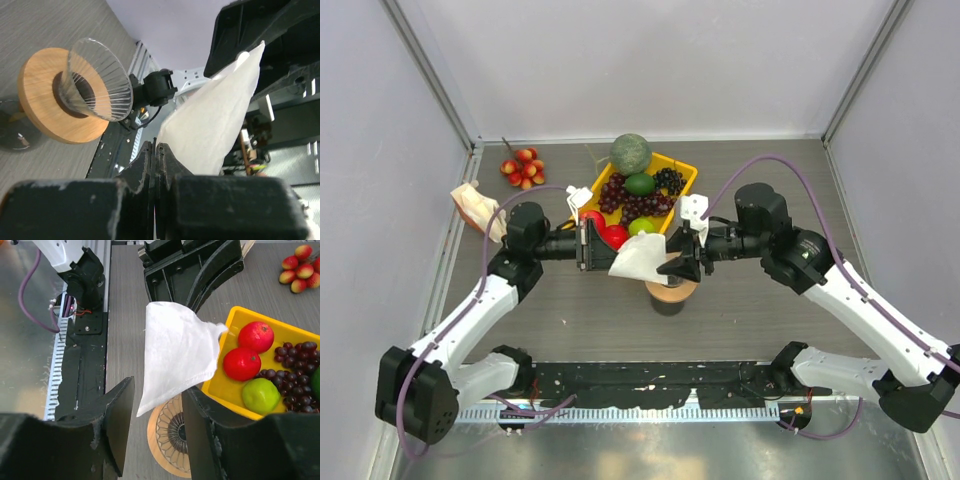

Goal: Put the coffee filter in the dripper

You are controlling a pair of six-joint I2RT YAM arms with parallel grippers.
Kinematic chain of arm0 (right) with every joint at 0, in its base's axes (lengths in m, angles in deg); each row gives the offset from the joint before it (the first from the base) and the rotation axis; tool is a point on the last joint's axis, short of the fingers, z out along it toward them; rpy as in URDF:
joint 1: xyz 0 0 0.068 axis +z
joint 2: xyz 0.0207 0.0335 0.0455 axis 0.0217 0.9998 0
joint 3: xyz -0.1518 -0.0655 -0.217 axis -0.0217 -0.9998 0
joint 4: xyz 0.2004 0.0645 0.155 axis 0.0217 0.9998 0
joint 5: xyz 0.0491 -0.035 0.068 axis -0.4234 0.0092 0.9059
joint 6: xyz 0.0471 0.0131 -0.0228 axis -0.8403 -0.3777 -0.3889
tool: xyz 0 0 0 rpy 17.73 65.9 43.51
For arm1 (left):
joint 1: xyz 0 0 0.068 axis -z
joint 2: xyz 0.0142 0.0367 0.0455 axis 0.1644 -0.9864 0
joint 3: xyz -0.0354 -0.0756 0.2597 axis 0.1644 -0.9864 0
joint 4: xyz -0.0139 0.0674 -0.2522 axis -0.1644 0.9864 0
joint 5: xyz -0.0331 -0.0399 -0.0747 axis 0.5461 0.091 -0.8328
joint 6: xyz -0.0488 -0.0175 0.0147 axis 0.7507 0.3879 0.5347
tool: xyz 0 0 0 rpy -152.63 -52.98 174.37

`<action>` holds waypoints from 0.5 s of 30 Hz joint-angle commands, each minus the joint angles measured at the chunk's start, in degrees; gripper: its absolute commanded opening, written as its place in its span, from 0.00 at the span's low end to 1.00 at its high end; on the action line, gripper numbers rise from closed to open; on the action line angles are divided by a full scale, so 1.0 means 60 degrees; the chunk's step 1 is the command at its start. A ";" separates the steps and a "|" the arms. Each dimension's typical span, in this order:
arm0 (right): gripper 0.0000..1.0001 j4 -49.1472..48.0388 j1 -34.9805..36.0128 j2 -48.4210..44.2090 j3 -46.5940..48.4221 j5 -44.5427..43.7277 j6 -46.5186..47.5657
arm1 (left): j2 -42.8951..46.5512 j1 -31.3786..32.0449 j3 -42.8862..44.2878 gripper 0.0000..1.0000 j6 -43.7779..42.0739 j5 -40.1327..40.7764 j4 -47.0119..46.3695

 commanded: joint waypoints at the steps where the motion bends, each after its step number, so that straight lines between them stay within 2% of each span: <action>1: 0.46 0.0046 -0.0027 0.0157 0.0526 0.0812 -0.0228 | 0.0438 0.0412 0.1020 0.00 -0.2593 -0.0120 0.2066; 3: 0.39 -0.0028 -0.0027 0.0304 0.0512 0.1046 -0.0303 | 0.0526 0.0515 0.1138 0.00 -0.2860 -0.0105 0.2201; 6: 0.10 0.0089 -0.0041 0.0450 0.0453 0.1135 -0.0187 | 0.0629 0.0530 0.1372 0.00 -0.3299 -0.0031 0.2713; 7: 0.06 0.0104 -0.0012 0.0436 0.0424 0.1208 -0.0099 | 0.0644 0.0516 0.1460 0.00 -0.3416 -0.0046 0.2801; 15: 0.05 -0.0247 0.0046 0.0304 0.0014 0.1355 -0.0142 | 0.0600 0.0559 0.1988 0.00 -0.3140 0.0203 0.2919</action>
